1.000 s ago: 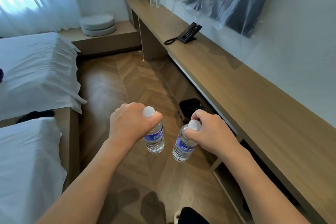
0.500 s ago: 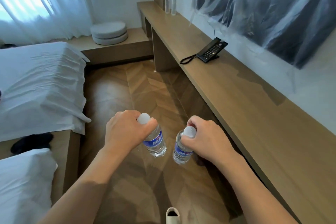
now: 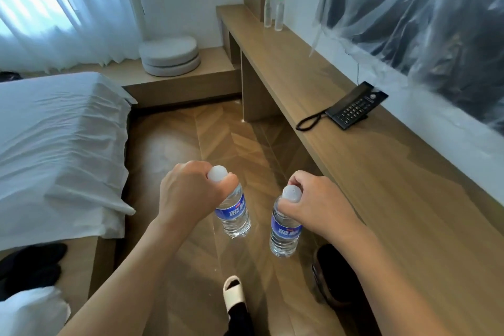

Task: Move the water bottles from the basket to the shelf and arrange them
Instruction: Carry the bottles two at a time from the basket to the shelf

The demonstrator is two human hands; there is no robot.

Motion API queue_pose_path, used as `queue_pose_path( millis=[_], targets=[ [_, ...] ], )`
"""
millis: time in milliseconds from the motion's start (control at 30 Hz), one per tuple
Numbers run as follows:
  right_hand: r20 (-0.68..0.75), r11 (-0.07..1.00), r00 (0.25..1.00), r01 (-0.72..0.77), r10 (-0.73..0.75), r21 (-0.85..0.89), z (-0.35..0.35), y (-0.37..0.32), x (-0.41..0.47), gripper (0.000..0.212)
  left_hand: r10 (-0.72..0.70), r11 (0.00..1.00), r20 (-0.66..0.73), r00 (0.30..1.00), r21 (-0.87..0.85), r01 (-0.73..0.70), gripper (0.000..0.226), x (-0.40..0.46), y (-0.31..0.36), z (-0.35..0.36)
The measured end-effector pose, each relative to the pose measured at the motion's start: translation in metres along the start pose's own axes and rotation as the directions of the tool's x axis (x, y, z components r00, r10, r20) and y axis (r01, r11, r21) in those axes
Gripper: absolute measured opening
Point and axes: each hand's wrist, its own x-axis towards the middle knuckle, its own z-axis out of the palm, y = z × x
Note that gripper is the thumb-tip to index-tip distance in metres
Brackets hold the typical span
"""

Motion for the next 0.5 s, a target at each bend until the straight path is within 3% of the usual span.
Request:
queue_pose_path(
  millis=[500],
  targets=[
    [-0.052,1.0,0.999,-0.002,0.002,0.001,0.005,-0.066,0.288,0.028,-0.019,0.999,-0.011,1.0,-0.03,0.018,0.047,0.29,-0.075,0.042]
  ],
)
